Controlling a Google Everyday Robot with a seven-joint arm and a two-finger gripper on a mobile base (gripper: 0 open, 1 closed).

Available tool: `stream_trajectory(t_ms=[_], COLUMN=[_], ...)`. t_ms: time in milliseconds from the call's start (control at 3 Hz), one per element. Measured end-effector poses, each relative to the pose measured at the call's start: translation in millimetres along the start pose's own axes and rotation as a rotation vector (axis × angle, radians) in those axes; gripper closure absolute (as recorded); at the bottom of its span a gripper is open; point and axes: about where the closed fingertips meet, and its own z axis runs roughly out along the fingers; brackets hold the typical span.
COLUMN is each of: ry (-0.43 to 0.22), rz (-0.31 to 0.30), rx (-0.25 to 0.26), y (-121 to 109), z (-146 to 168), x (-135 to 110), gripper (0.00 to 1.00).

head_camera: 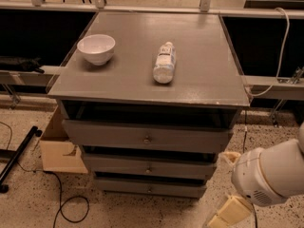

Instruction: Open middle drawer

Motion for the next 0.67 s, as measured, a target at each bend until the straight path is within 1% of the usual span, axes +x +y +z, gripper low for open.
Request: stream_trajectory(t_ms=[333, 667], ry=[-0.028, -0.112], rz=[0.019, 0.087], rx=[-0.009, -0.027], y=[0.7, -10.1], z=[0.7, 7.0], x=[-2.7, 11.8], gripper=[0.00, 0.00])
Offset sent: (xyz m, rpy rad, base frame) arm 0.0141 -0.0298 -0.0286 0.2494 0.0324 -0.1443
